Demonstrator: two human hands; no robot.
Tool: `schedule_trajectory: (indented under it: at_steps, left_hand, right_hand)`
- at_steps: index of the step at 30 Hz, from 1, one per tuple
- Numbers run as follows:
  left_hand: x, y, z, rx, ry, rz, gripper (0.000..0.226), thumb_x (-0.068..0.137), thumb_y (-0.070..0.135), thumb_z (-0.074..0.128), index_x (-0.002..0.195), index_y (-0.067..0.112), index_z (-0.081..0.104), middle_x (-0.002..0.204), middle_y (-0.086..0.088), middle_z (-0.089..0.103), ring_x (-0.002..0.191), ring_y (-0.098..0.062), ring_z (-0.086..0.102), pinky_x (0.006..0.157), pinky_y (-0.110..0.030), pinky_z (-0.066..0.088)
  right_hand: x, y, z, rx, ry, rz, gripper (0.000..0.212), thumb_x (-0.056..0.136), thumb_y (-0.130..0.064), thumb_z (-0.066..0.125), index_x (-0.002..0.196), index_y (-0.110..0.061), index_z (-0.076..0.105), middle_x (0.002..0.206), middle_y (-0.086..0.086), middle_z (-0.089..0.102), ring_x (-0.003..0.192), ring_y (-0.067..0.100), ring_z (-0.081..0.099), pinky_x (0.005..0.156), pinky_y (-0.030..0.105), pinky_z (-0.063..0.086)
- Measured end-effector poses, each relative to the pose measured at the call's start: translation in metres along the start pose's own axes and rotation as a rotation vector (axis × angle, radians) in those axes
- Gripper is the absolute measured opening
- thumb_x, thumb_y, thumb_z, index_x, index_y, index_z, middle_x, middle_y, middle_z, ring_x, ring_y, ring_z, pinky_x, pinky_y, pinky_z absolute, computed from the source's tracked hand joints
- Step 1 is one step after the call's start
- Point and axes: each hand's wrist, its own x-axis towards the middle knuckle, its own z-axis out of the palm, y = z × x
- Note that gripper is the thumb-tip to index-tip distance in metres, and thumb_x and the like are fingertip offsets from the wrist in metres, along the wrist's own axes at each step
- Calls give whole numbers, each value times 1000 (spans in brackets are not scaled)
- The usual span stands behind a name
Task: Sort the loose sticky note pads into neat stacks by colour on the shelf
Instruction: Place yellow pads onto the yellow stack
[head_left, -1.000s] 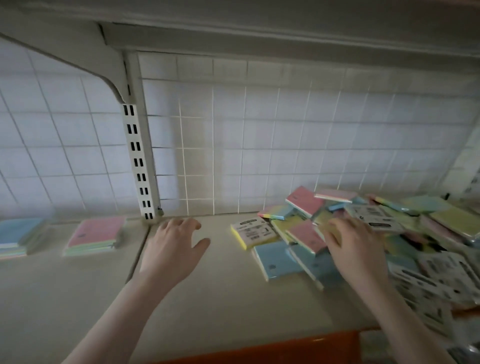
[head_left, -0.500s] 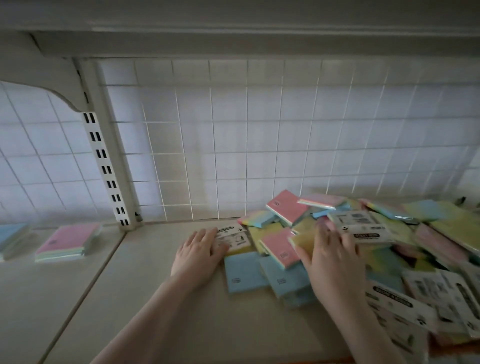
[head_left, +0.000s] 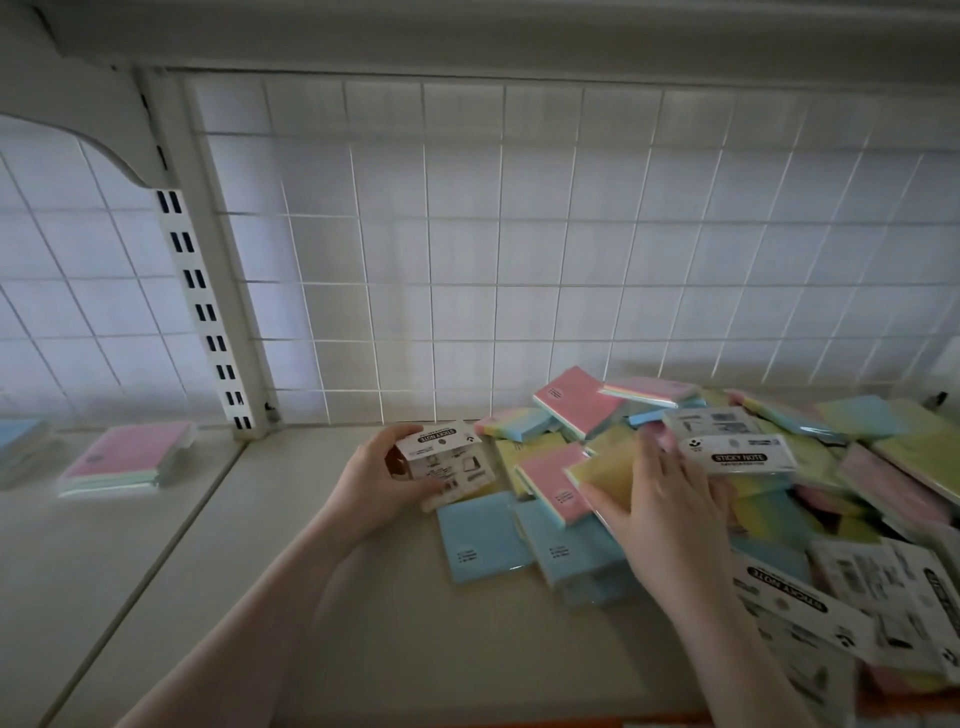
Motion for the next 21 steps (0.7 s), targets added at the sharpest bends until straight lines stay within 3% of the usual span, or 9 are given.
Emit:
schedule_trajectory:
  at_steps: [5,8,10,12,15,18,21]
  left_hand:
    - [-3,3,-1,-54,-24,42,59,72,3,77,120,26,53,101,0,67,84,-13,66,72,-17,52]
    - [-6,7,-3,-180,-36,0,41,81,11,72,116,26,56,97,0,67,80,-10,64,71,-17,51]
    - [-8,11,-4,-305,-24,-43,20,91,19,60,111,21,61,88,1,67,64,-3,61,62,-12,48]
    - [-8,12,-5,-332,-2,-57,16,97,18,51,108,20,63,81,1,65,55,-4,57,56,-12,46]
    - [-10,10,-10,-302,-16,-56,25,96,6,48,103,24,65,78,-3,66,56,-9,57,53,-18,47]
    - [-15,12,-22,-282,-12,-84,29,93,0,46,95,19,68,78,-6,67,56,-11,60,52,-23,50]
    - [-22,14,-38,-331,-86,-137,27,93,-1,44,107,9,65,92,-15,70,73,-18,67,65,-28,58]
  right_hand:
    - [6,2,-6,248,-84,13,86,70,-49,75,140,-16,38,145,7,39,131,29,34,105,41,27]
    - [6,2,-7,408,-62,-11,83,68,-32,82,140,-18,42,138,5,46,130,28,35,105,42,30]
    - [4,2,-7,502,-41,-18,80,67,-19,84,137,-17,46,132,7,51,129,30,38,104,44,34]
    - [4,3,-7,577,-21,-17,76,66,-10,84,134,-14,51,125,9,54,123,30,45,100,42,38]
    - [4,6,-9,590,0,-16,70,65,-4,83,129,-13,56,113,8,56,110,28,53,86,28,37]
    - [6,6,-15,565,-27,-9,68,66,-6,82,128,-17,58,102,-2,50,99,20,51,76,22,30]
    - [8,4,-21,579,-90,0,68,67,-7,82,129,-17,57,103,-1,53,93,13,47,74,21,29]
